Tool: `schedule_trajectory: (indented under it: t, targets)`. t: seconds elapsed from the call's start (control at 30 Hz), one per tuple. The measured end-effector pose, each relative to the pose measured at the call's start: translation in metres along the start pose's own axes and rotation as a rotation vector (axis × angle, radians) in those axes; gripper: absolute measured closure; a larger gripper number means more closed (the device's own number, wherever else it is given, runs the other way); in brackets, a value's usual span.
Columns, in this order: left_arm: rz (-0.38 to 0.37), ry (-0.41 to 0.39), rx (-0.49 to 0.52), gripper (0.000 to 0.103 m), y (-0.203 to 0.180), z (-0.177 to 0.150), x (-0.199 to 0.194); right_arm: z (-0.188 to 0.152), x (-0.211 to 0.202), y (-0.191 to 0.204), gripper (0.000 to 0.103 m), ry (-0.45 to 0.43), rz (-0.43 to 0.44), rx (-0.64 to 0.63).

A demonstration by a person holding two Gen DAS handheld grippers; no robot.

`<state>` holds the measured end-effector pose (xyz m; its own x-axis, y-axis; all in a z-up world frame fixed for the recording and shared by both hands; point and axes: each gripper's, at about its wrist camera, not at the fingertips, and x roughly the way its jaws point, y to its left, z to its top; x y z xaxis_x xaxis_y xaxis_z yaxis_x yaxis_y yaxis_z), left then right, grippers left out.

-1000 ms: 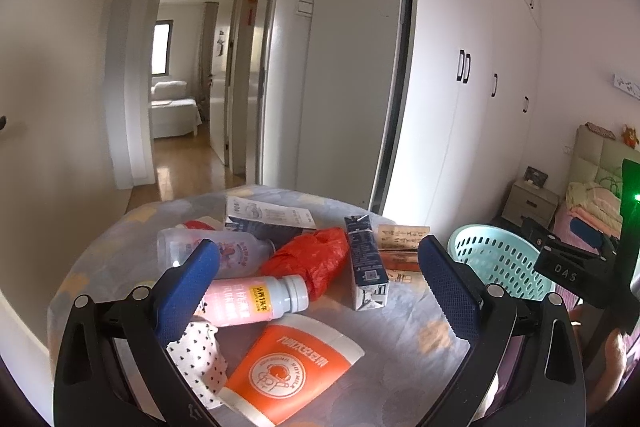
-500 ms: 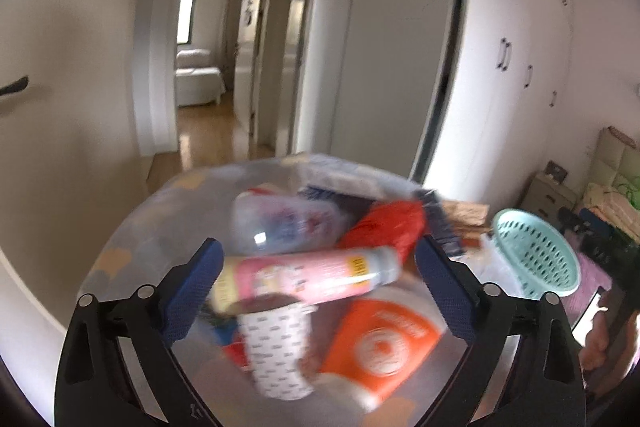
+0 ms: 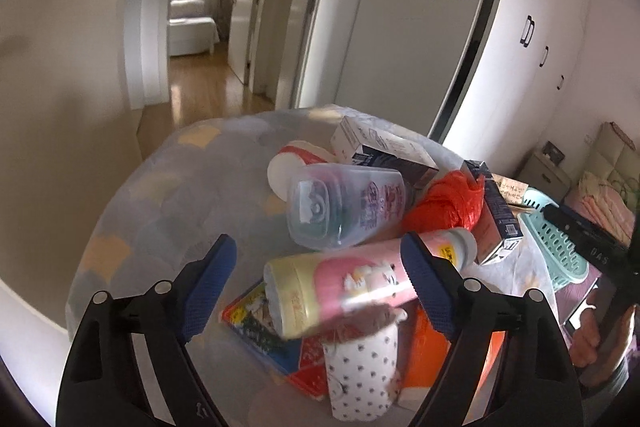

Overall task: Collect trash
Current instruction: 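Grasp the blue milk carton with the right tool while the left tool grasps the clear milk bottle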

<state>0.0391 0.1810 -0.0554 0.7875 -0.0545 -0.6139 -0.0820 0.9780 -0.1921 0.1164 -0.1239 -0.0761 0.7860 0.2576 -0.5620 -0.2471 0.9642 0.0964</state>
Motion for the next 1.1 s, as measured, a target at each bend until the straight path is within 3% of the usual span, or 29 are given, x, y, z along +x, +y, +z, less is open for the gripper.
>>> schedule_trajectory:
  t: [0.17,0.4,0.53,0.67,0.7,0.8,0.93,1.1]
  targets:
    - [-0.033,0.01,0.064,0.019,-0.004,0.025,0.014,0.003,0.019,0.01,0.035,0.036,0.017,-0.003]
    - [-0.094,0.143,0.178,0.019,-0.022,0.058,0.054,0.002,0.052,0.026,0.033,0.134,0.013,-0.004]
    - [-0.054,0.226,0.273,0.021,-0.039,0.056,0.075,0.002,0.068,0.026,0.033,0.185,0.0,0.02]
    - [0.0,0.292,0.341,0.03,-0.051,0.048,0.088,0.001,0.078,0.027,0.033,0.208,-0.018,0.022]
    - [-0.001,0.305,0.343,0.031,-0.05,0.048,0.089,0.001,0.079,0.028,0.037,0.208,-0.024,0.023]
    - [-0.013,0.336,0.351,0.032,-0.046,0.045,0.087,-0.001,0.078,0.031,0.063,0.212,-0.008,0.01]
    - [-0.008,0.358,0.407,0.035,-0.049,0.04,0.086,-0.006,0.072,0.034,0.068,0.192,-0.011,-0.005]
    - [-0.045,0.369,0.467,0.048,-0.062,0.032,0.081,-0.001,0.059,0.031,0.068,0.161,-0.001,-0.006]
